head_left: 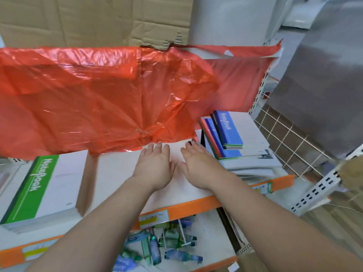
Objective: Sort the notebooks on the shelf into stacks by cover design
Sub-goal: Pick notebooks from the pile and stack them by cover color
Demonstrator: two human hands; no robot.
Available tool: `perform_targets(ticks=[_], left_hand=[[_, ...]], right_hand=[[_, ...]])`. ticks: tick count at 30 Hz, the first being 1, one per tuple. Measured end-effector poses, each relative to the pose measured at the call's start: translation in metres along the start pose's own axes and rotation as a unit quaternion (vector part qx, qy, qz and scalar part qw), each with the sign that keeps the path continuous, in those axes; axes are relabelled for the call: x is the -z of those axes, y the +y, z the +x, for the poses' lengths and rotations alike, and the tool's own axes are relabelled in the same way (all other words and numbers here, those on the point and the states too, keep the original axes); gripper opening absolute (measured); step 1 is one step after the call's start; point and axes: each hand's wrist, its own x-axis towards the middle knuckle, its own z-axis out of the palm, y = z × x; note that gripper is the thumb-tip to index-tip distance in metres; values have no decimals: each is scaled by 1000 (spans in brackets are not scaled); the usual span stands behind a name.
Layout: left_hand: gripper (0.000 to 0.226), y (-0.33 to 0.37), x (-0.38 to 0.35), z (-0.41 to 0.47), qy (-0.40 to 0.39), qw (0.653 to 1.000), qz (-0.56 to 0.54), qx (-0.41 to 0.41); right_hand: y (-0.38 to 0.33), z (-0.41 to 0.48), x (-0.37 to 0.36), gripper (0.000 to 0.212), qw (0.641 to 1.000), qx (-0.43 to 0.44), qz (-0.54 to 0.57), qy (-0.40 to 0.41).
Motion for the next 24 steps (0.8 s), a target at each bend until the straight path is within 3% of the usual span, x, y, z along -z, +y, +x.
perform_targets(ticks=[4,17,24], left_hand=[[66,23,8,4,5,1000,4,2],[67,57,24,27,-2,1000,-9,-22],[63,67,30,40,-6,999,-29,-29]], right_hand=[[24,-4,16,57,1000,-3,5,28],[57,-11,32,57,997,-80,1,8],[88,4,38,63,982,-188,-26,-3]])
